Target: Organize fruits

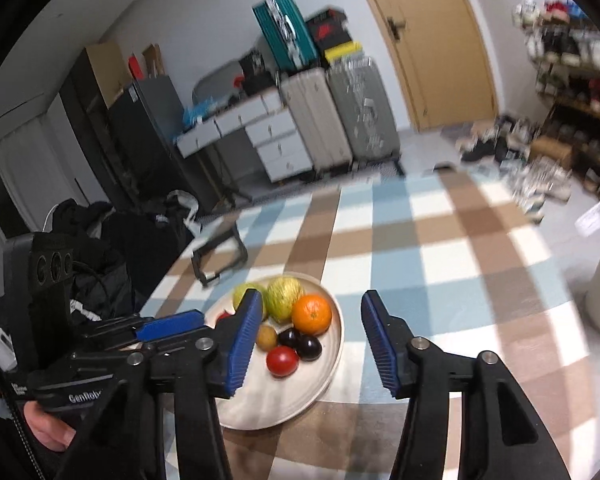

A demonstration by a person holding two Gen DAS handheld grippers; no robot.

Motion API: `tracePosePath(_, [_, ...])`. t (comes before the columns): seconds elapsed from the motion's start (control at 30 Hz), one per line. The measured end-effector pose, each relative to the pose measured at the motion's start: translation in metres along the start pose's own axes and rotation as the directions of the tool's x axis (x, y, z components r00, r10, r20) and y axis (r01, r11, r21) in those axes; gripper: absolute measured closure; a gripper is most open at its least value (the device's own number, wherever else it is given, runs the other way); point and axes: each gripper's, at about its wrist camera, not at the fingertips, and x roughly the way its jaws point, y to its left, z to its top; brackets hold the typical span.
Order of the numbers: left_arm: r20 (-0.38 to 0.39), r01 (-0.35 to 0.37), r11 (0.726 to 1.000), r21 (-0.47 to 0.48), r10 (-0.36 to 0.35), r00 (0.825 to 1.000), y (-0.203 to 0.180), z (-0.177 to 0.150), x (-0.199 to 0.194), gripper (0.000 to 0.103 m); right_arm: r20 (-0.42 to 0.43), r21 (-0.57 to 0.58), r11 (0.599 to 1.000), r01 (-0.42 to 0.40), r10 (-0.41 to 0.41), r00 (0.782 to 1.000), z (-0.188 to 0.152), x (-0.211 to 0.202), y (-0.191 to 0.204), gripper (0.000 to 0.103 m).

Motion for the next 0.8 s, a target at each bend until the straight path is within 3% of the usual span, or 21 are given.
tracePosePath(0.1, [0.086,-0.042,0.999,-0.017,0.044,0.995,-0.001,0.002,-0.032,0.017,0.062,-0.016,1.000,0.005,-0.004,0.998,0.001,-0.027,0.011,0.038])
tracePosePath(0.17, [0.138,-0.061,0.998,-0.020,0.063,0.988,-0.004,0.003,-0.052,0.015,0.110,-0.031,1.000,-0.005,0.009,0.994,0.000,-0.045,0.021,0.025])
tracePosePath(0.27, [0.196,-0.105,0.994,-0.022,0.108,0.975,-0.006,0.002,-0.078,0.002,0.173,-0.071,0.997,-0.012,0.025,0.985,-0.005,-0.071,0.038,0.025])
tracePosePath(0.43, [0.302,-0.148,0.988,-0.045,0.154,0.941,-0.008,-0.013,-0.124,0.001,0.275,-0.115,0.993,-0.016,0.047,0.960,-0.018,-0.105,0.063,0.011])
tracePosePath(0.57, [0.329,-0.165,0.984,-0.065,0.178,0.927,-0.008,-0.027,-0.149,0.001,0.355,-0.132,0.991,-0.014,0.060,0.933,-0.030,-0.126,0.079,0.001])
tracePosePath(0.7, [0.384,-0.225,0.973,-0.057,0.229,0.894,-0.012,-0.043,-0.169,0.001,0.411,-0.146,0.989,0.022,0.041,0.911,-0.041,-0.139,0.091,0.000])
tracePosePath(0.8, [0.438,-0.220,0.974,-0.051,0.220,0.871,-0.012,-0.056,-0.180,0.001,0.447,-0.154,0.985,0.082,-0.004,0.894,-0.048,-0.142,0.097,0.000])
